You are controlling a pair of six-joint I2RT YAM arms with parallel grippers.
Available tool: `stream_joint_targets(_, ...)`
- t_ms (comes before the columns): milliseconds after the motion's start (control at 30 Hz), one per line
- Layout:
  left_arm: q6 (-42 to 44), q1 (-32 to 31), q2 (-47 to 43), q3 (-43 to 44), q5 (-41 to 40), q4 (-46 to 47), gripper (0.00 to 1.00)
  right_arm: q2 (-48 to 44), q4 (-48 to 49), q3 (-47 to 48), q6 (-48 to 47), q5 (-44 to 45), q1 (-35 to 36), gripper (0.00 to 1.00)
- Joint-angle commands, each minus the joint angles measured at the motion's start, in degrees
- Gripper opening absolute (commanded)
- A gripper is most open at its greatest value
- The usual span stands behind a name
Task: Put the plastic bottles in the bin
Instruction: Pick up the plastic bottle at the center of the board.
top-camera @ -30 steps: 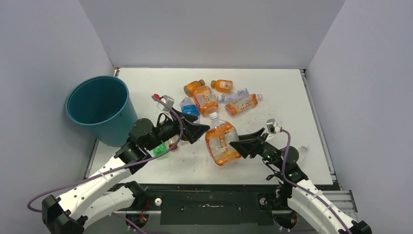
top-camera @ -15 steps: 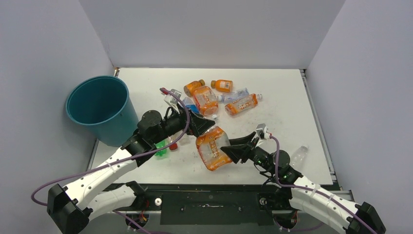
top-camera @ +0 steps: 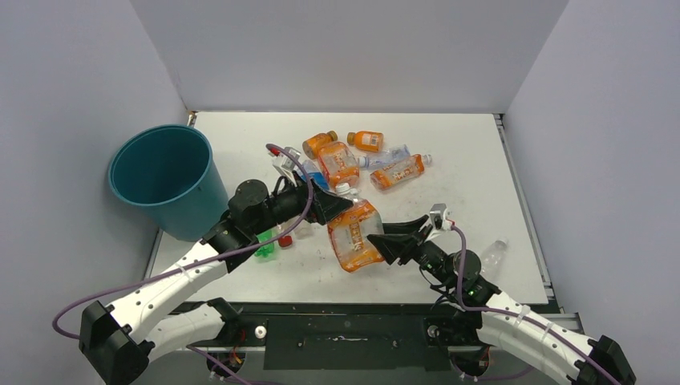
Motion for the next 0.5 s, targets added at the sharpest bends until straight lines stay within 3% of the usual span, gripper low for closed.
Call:
stream_joint_targets(0, -0.94, 0.30, 1.43, 2.51, 2.29, 2.59, 0.73, -0.20, 3.81, 0.36, -1.09, 0.81, 1.15, 0.21)
stream_joint_targets(167, -1.01, 0.41, 3.81, 4.70, 4.07, 2.40, 0.67, -0.46, 3.52, 0.36, -1.38, 0.93, 1.23, 0.21)
stream_joint_targets(333, -2.11, 0.39, 5.01, 4.62, 5.69, 4.87, 0.39, -0.16, 3.35, 0.23, -1.66, 0.70, 1.46, 0.20)
stream_joint_targets(467, -2.00, 0.38, 4.91, 4.31, 5.69, 6.05, 0.28, 0.23, 3.41, 0.10, -1.64, 0.16, 1.65, 0.20)
